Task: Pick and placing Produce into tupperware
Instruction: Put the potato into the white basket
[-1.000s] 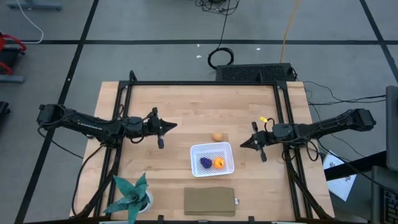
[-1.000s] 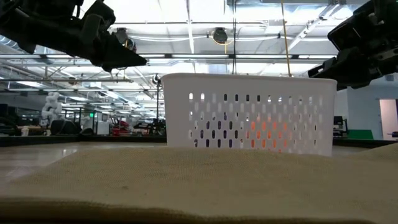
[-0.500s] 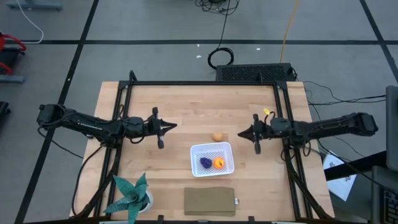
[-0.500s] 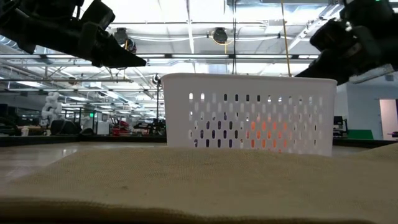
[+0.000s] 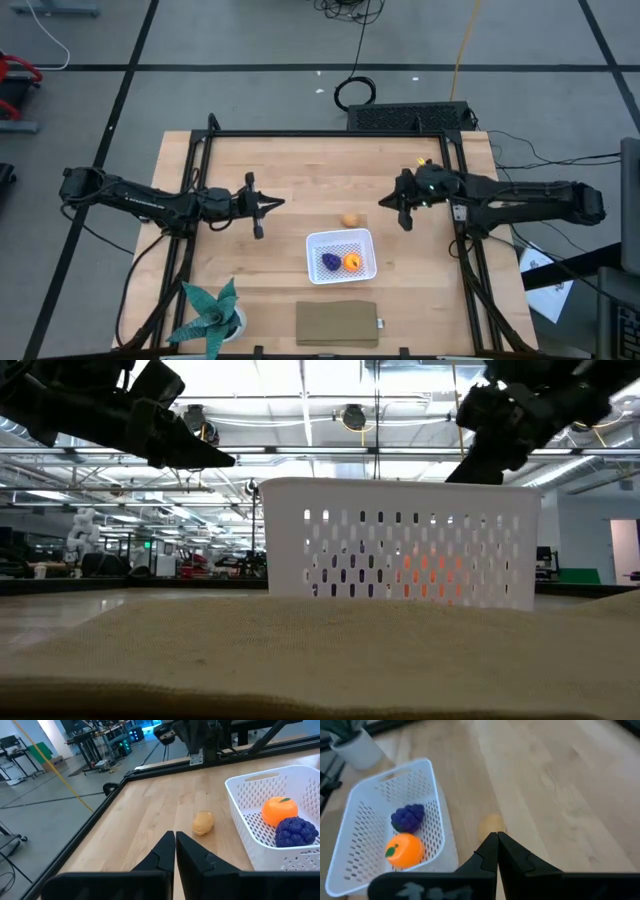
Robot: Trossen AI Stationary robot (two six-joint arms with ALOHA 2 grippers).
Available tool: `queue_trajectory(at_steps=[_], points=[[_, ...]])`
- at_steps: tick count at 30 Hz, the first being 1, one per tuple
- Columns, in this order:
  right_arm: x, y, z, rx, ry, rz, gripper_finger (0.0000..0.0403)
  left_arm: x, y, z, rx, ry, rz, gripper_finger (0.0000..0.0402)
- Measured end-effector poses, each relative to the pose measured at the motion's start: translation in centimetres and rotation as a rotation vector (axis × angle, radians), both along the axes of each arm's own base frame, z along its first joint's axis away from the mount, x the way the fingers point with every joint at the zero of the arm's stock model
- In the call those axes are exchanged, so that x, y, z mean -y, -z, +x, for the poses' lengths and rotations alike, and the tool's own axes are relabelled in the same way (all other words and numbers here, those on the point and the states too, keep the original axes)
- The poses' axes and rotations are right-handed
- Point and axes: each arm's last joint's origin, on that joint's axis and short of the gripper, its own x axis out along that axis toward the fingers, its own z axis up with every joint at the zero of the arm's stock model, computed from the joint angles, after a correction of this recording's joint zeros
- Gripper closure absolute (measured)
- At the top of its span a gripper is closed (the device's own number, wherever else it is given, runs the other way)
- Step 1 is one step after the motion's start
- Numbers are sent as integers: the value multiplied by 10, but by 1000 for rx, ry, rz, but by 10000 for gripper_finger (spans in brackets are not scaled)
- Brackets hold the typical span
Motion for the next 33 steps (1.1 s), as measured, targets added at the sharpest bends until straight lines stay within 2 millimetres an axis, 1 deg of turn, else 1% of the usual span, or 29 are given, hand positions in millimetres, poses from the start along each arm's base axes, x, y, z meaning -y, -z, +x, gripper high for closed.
queue_trajectory(at_steps=[6,10,15,21,24,28,31,33], points=[[21,-16,20,-158,-39,17,403,0,1,0,-5,0,-3,382],[37,-22,35,-247,-72,57,403,0,1,0,-6,0,-4,382],[55,-21,53,-340,-116,95,403,0,1,0,-6,0,-2,382],[73,-20,71,-410,-185,60,403,0,1,0,-11,0,-4,382],[77,-18,79,-416,-235,14,402,0,1,0,-11,-2,-14,382],[77,-14,82,-417,-323,-61,389,0,3,-1,-31,-5,-22,382],[77,-12,82,-422,-355,-86,366,0,4,-1,-40,-5,-21,382],[77,-12,82,-415,-377,-111,343,0,5,-1,-50,-5,-21,382]])
